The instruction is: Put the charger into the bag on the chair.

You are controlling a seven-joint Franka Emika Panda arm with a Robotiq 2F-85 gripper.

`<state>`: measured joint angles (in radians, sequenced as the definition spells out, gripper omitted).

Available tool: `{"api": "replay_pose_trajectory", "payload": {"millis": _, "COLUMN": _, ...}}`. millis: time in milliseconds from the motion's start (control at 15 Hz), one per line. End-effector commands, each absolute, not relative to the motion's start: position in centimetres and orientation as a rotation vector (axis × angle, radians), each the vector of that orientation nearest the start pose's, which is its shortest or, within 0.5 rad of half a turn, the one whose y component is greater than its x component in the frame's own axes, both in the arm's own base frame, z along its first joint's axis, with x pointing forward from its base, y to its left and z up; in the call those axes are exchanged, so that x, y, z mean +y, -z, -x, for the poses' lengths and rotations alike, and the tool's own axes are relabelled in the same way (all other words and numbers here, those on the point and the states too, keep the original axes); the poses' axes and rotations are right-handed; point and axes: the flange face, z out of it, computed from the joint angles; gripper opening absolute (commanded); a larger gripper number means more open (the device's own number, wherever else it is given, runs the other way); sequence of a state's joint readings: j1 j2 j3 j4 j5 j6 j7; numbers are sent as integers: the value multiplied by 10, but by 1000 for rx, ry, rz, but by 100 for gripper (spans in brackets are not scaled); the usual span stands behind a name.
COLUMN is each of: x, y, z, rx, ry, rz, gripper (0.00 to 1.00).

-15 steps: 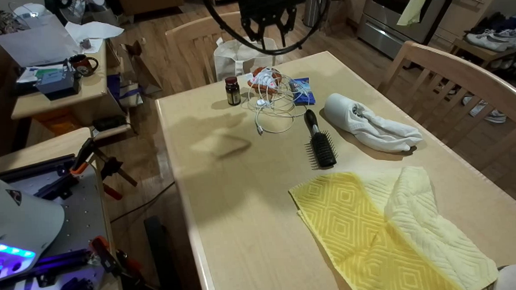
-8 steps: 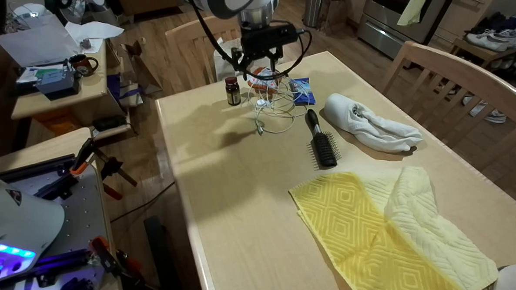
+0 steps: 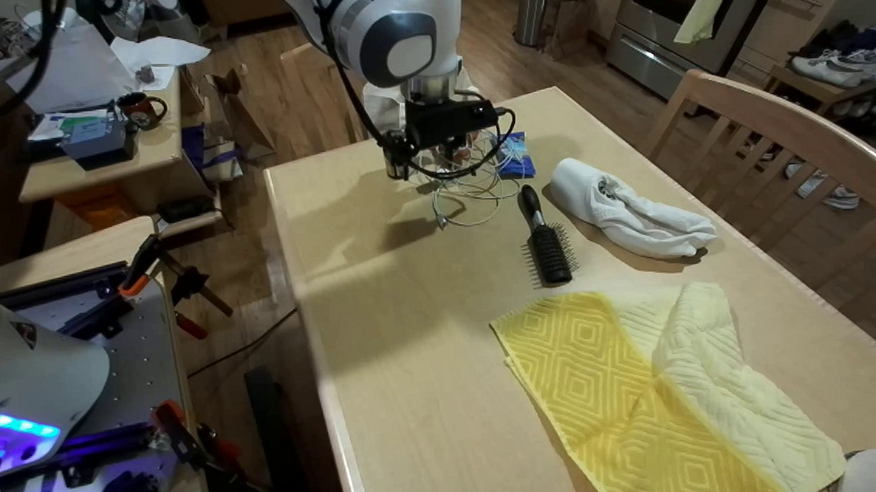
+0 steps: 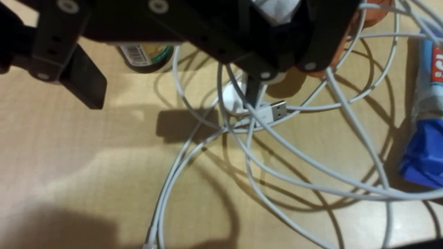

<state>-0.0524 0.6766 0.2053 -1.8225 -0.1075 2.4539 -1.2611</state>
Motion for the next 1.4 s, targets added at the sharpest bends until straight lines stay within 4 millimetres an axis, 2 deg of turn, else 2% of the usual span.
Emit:
{"api": "replay_pose_trajectory", "payload": {"millis": 0, "x": 88, "y": -150, "z": -635, "rx": -2046, "ry": 26, "rz": 2267, "gripper": 100}}
{"api": "replay_pose_trajectory", "payload": {"millis": 333, "x": 91, "y": -142, "z": -642, "rx": -2065, "ry": 121, "rz": 2272, "gripper": 100}}
{"api": "replay_pose_trajectory", "payload": {"millis": 400, "x": 92, "y": -140, "z": -643, "rx": -2062, "ry": 135, "rz": 2277, "gripper": 75}}
{"api": "replay_pose_trajectory", "payload": {"millis": 533, "x": 93, "y": -136, "z": -645, "rx": -2059, "ry": 152, "rz": 2280, "gripper": 67}}
{"api": "replay_pose_trajectory", "payload": {"millis": 1067, "x": 83, "y": -146, "z": -653, "rx": -2048, "ry": 192, "rz": 2302, "gripper": 13}}
{"api": "replay_pose_trajectory", "payload": {"millis": 1333, "x": 80, "y": -147, "z": -655, "rx": -2027, "ry": 216, "rz": 2306, "gripper": 5}}
